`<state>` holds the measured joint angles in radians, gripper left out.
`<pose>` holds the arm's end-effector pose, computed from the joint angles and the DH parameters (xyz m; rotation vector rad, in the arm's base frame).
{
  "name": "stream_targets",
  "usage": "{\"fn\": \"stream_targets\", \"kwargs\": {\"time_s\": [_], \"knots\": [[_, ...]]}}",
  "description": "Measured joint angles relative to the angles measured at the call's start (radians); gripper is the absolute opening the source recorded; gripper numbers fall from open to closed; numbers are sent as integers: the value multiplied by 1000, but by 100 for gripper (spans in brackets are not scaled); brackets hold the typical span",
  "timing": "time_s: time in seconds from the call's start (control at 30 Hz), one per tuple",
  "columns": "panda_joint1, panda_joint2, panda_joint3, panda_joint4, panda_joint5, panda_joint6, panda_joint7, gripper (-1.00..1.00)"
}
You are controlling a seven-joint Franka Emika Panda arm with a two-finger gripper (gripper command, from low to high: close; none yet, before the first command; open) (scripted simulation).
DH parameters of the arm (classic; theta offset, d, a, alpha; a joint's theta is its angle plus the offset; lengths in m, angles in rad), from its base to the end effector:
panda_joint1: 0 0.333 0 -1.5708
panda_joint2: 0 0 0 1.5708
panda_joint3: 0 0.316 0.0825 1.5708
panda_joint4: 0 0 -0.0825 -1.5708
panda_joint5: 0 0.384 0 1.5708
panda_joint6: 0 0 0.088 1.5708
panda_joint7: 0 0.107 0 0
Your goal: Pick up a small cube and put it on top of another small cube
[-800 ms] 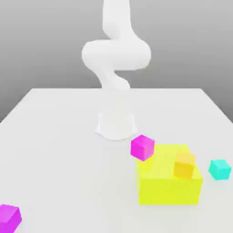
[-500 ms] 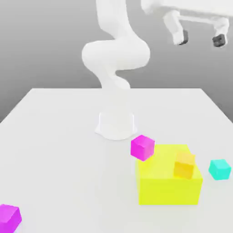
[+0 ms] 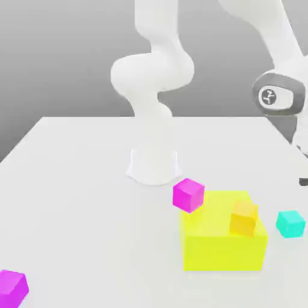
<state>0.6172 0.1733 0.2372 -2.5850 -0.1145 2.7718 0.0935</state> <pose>0.2861 0.3419 0.2013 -2.8463 -1.3113 -0.0298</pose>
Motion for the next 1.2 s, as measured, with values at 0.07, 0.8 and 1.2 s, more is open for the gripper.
{"fn": "stream_targets", "kwargs": {"time_s": [0.07, 0.8, 1.2], "knots": [[30, 74, -26, 6, -50, 50, 21, 0], [-99, -169, -74, -10, 99, -174, -51, -100], [-227, -283, -170, -57, 130, -241, -14, 100]]}}
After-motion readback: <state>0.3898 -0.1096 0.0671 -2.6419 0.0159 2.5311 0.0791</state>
